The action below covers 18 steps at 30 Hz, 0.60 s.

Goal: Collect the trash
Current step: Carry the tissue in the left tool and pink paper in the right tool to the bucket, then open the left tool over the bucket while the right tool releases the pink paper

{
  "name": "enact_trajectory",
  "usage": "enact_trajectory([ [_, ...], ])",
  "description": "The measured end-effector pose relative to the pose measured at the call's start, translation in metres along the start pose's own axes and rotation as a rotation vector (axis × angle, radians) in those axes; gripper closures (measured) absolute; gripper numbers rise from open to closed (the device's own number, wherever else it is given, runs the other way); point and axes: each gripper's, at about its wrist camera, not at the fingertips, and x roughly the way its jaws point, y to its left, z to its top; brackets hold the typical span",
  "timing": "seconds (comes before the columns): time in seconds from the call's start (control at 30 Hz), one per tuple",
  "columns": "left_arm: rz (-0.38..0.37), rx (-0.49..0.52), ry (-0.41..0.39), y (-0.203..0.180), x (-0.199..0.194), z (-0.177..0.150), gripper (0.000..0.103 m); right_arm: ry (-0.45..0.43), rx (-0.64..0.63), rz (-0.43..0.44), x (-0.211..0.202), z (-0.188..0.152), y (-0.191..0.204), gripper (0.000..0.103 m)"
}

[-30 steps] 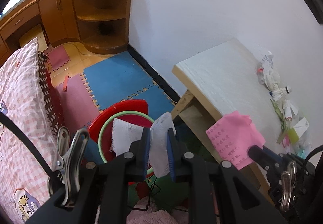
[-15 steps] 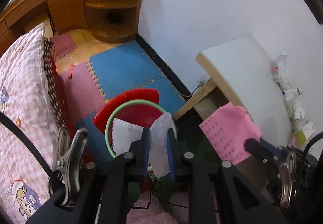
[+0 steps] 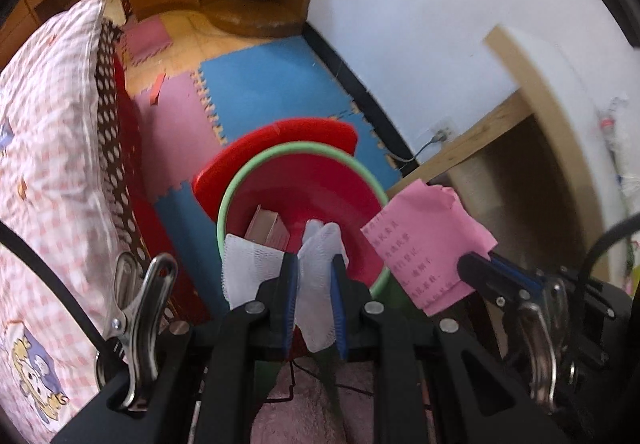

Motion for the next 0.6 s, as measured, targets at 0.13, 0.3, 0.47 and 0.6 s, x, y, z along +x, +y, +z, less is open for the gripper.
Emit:
enact_trajectory([
  [0.13, 0.006, -0.029, 0.021, 0.008, 0.028, -0.006, 0.087, 0.036, -0.015, 0.002, 0.035, -0.003, -0.003, 0.099],
  [0.3, 0.01, -0.055, 0.034, 0.016, 0.058, -0.007, 0.087, 0.069, -0.015, 0.006, 0.071, -0.002, -0.004, 0.099],
  [0.47, 0.015, -0.069, 0.043, 0.022, 0.086, -0.006, 0.087, 0.103, -0.025, -0.003, 0.105, -0.003, -0.006, 0.099],
  [0.6, 0.022, -0.071, 0.057, 0.024, 0.107, -0.008, 0.087, 0.134, -0.031, -0.01, 0.125, -0.007, -0.011, 0.099],
])
